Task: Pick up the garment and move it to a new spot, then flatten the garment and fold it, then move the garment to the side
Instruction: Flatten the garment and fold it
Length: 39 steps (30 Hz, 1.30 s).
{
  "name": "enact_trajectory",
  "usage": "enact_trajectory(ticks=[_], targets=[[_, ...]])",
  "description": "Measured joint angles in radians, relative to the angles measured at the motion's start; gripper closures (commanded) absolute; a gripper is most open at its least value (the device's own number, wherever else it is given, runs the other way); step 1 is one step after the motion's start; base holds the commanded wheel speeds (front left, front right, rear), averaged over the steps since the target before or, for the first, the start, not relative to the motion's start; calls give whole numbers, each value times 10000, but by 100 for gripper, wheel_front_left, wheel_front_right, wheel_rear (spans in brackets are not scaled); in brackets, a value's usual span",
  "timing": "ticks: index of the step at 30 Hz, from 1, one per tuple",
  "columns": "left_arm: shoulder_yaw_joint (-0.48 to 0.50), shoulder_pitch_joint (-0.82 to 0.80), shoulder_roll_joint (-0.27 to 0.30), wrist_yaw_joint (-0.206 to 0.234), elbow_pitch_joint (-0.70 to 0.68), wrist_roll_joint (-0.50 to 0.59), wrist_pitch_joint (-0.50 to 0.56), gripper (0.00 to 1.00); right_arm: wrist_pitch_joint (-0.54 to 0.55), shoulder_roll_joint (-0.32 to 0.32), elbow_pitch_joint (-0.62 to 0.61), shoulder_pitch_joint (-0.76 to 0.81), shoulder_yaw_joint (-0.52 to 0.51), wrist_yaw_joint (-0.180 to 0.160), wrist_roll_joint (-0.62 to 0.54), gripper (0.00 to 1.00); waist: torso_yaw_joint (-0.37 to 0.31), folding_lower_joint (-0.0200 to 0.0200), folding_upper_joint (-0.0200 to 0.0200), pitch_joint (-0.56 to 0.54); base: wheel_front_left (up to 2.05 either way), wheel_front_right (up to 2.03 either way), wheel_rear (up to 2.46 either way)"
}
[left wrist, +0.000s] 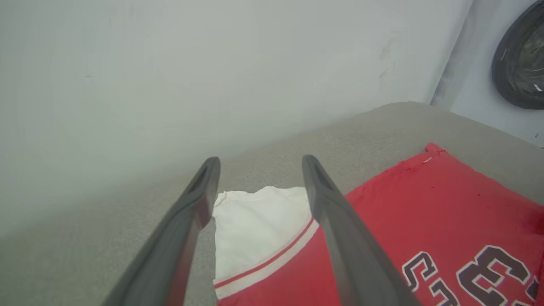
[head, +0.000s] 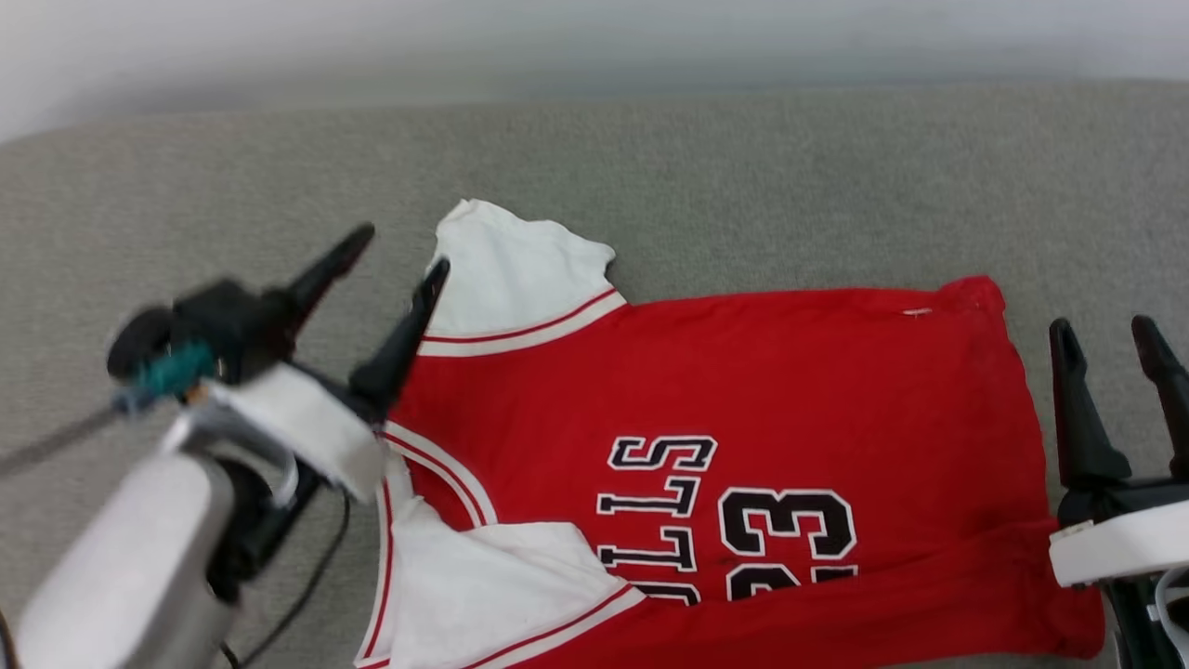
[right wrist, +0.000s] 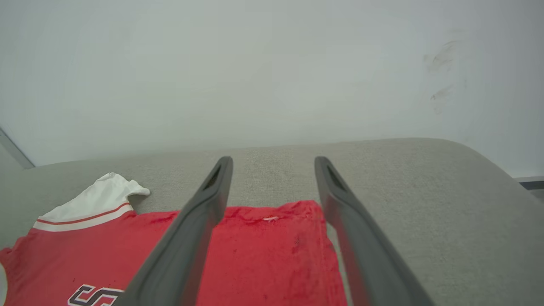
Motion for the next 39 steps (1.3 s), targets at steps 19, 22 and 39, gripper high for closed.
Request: enact_trajectory(ticks=[19, 22, 39], targets=[[-1170, -6043, 2228, -430, 2660, -3076, 9118, 0, -244, 171, 347, -1338, 1285, 0, -69, 0, -1786, 1, 0, 2656, 0, 0, 0], [-1319, -6222, 2403, -345, 2961, -3055, 9733, 0, -391, 288, 529, -1411, 1331, 0, 100, 0, -2067, 1, 0, 2938, 0, 0, 0], [-1607, -6239, 2188, -295, 3409, -2943, 9053, 100, -683, 96, 1476, -1721, 1467, 0, 159, 0, -2377, 0, 0, 3181, 0, 0, 0]])
